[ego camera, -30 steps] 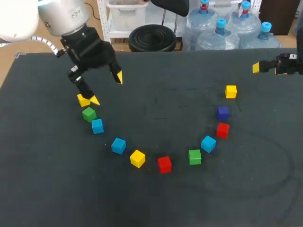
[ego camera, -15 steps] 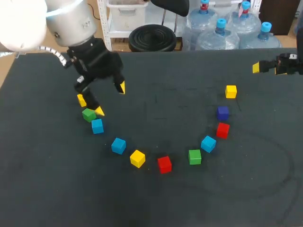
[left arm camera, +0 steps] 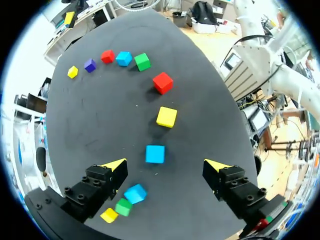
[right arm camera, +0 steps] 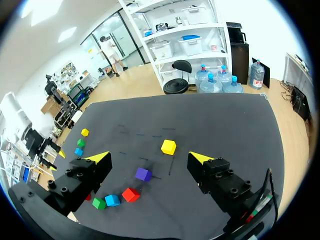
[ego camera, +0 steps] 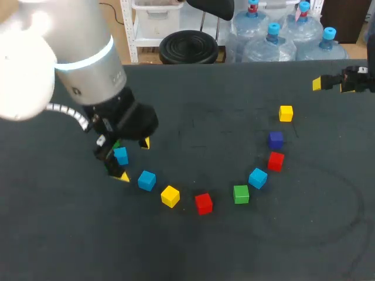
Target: Place the blue cubes, place green cubes on the blue cubes, place the yellow cubes on the green cubes, then place the red cubes on the yellow cubes, and place purple cube on the red cubes.
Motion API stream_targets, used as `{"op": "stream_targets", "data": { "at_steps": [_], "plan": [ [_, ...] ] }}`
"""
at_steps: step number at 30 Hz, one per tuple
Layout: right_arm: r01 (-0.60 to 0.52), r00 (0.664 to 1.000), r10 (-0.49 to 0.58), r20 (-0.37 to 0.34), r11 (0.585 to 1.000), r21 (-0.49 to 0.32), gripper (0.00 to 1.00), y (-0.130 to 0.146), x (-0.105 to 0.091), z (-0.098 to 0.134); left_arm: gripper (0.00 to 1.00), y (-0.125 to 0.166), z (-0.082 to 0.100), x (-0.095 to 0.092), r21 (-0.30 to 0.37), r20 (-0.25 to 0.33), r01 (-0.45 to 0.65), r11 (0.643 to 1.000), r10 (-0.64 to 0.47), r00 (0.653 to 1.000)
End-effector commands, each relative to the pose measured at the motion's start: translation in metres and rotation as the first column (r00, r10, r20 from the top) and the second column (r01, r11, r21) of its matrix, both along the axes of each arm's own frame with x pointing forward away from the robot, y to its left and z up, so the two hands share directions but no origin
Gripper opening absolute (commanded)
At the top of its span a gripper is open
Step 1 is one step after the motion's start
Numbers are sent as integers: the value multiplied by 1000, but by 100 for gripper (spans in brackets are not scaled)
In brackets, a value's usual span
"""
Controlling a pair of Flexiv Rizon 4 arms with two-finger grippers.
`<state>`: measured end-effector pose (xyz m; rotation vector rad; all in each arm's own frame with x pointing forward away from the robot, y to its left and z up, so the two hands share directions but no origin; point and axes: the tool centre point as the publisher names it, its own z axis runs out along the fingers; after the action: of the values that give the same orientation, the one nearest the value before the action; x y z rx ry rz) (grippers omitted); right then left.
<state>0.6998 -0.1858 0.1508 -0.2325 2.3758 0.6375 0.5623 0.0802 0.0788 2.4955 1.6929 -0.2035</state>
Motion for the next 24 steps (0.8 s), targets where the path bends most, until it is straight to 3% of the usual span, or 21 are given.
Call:
{"op": "stream_targets", "data": {
  "at_steps": [1,8,12,24],
  "plan": [
    [2,1000,-2,0,1000,-1,100,0,0,0,100,0,-13,-12,-50,113,-30,998,35,993],
    [2,1000,-2,0,1000,-1,100,0,0,0,100,-9,-16,-16,-53,124,-32,998,38,992],
    [2,1000,-2,0,1000,-1,100,0,0,0,100,-11,-28,-14,-51,104,-25,998,31,994],
    [2,1000,-2,0,1000,-1,100,0,0,0,100,-9,-34,12,-52,82,11,999,-7,997]
  ]
}}
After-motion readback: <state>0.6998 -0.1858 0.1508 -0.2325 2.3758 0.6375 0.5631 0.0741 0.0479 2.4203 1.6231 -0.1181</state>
